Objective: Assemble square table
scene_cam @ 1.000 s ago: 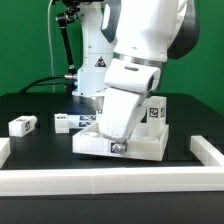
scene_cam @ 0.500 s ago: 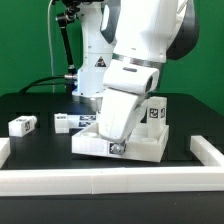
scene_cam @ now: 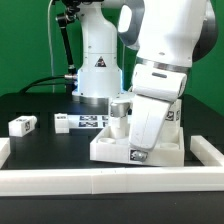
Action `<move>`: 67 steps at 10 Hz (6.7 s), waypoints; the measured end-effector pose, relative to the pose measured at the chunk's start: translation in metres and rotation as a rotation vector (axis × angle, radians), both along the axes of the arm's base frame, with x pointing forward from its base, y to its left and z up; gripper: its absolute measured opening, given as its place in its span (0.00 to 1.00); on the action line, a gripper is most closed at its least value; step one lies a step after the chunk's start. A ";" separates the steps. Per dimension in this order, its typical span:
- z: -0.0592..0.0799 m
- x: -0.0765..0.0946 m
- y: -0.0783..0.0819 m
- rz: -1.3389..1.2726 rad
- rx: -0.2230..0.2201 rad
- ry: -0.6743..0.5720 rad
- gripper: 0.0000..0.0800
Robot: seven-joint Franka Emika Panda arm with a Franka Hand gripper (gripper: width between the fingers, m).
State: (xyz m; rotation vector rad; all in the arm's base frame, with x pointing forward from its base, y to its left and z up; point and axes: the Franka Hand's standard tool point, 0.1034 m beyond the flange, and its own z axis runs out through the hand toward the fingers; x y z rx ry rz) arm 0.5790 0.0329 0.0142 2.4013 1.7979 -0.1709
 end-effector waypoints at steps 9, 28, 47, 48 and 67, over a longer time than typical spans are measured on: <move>0.000 0.032 0.023 0.237 -0.039 0.035 0.08; 0.106 0.031 -0.068 0.041 -0.099 0.025 0.81; 0.066 -0.057 -0.149 -0.977 -0.129 0.119 0.81; 0.064 -0.066 -0.156 -1.014 -0.131 0.142 0.81; 0.021 -0.173 -0.146 -1.159 -0.135 0.325 0.81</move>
Offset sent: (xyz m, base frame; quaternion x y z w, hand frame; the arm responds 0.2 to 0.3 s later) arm 0.0000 0.0000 0.0000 0.0000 0.0000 -0.1938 0.9810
